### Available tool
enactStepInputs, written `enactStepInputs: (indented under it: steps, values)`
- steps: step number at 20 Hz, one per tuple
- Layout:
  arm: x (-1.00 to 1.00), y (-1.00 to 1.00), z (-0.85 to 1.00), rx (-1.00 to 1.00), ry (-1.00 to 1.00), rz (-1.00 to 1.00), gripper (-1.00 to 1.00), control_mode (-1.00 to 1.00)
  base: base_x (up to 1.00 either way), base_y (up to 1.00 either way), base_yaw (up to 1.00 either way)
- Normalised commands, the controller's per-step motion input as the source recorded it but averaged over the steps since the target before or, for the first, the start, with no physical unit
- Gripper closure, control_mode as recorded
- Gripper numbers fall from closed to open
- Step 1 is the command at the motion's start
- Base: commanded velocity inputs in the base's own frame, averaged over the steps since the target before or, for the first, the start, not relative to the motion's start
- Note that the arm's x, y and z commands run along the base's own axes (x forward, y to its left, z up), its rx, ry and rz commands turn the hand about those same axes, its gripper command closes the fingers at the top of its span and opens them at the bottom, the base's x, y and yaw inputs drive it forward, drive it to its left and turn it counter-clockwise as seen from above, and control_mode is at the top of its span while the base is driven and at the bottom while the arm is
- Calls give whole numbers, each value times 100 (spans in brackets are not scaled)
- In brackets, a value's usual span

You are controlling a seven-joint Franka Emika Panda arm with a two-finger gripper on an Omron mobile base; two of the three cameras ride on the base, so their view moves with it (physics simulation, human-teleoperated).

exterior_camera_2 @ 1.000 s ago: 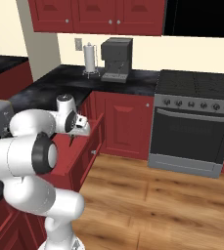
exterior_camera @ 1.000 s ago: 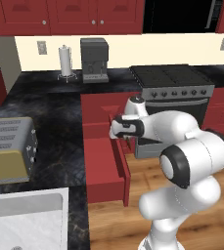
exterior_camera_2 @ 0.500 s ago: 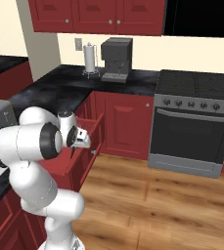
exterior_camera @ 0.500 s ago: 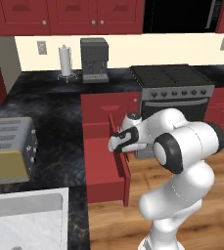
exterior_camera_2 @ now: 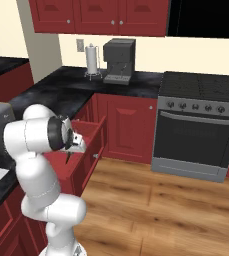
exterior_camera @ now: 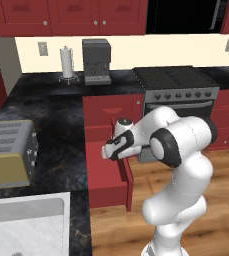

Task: Pick up the metallic utensils from the counter and place them in the open drawer. Make sure not to pick up any wooden utensils.

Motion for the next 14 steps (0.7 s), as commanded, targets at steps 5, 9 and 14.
enactStepInputs:
  steps: [5, 9, 14]
  values:
    - [51, 4, -32, -1, 1, 0, 100, -100, 0, 0, 0]
    - [47, -6, -40, 0, 2, 0, 100, -100, 0, 0, 0]
    - [27, -10, -40, 0, 5, 0, 100, -100, 0, 0, 0]
